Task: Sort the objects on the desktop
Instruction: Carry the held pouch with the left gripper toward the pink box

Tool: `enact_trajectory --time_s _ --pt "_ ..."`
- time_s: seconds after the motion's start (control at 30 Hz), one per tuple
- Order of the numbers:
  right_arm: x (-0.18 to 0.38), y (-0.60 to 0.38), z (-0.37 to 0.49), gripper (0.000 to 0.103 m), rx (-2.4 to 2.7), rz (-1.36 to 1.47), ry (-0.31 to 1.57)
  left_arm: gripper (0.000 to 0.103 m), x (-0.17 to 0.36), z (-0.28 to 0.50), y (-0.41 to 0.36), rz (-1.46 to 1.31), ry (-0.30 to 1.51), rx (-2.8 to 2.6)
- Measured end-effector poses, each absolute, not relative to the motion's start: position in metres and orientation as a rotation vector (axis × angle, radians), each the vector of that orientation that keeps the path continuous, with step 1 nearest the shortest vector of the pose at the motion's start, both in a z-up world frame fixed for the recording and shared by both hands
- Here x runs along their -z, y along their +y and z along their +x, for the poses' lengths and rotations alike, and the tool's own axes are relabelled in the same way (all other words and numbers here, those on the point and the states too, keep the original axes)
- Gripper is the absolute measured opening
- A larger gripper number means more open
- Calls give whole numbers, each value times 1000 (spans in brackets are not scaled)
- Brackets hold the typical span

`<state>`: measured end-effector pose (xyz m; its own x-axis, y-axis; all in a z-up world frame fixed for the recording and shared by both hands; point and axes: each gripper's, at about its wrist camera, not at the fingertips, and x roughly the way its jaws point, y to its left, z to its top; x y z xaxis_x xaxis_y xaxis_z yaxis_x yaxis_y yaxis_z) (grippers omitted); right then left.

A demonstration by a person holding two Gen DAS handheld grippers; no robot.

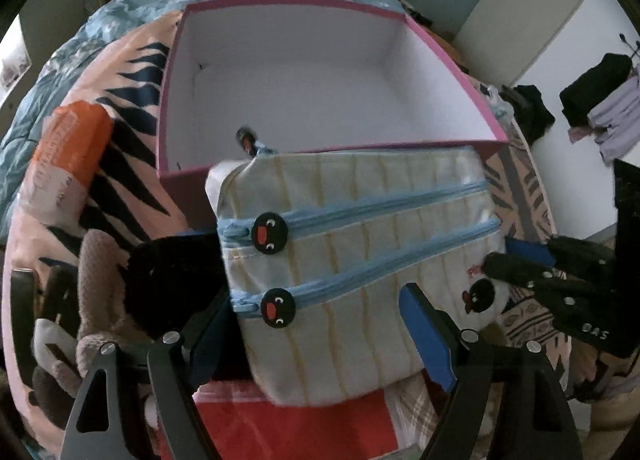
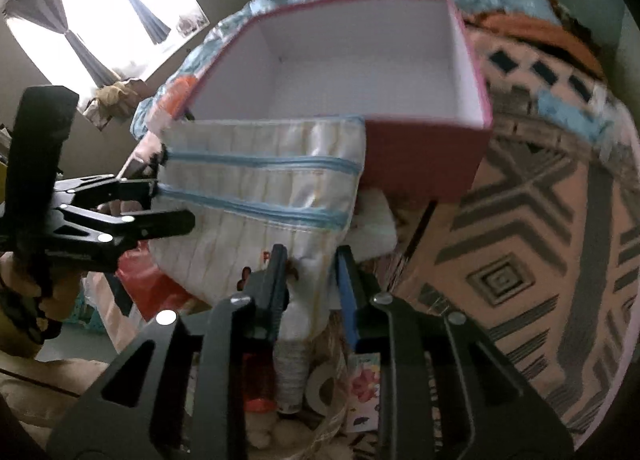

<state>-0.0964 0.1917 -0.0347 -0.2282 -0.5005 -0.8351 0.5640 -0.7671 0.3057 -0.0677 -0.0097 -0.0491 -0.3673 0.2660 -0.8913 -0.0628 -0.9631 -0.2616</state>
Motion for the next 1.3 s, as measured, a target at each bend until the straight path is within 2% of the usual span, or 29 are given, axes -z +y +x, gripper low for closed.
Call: enact_trajectory --time_s 0.23,0.43,0.6,0.7,0.93,1.1,1.2,1.3 --pt "61 188 -101 25 2012 1425 84 83 50 -63 -23 -1649 -234 -2453" --pt "67 193 -103 24 2006 1433 69 83 36 -53 -72 -1633 -398 -2474" --pt "69 194 -104 24 2005 1437 63 83 12 -40 -72 -1542 -318 -2530" --pt "70 195 -105 24 2005 1437 65 83 0 -38 -80 -1479 -382 -2505" --pt "69 196 -105 24 2007 1439 68 83 8 -40 -56 -1481 -331 -2438" --pt "68 194 -105 25 2011 1441 66 69 28 -47 -38 -1540 -370 -2347" --pt "65 191 -108 28 2017 1434 69 67 31 -49 -36 -1565 -358 -2347" --pt "65 189 -115 37 2010 1433 40 61 34 -50 -39 -1582 -387 -2339"
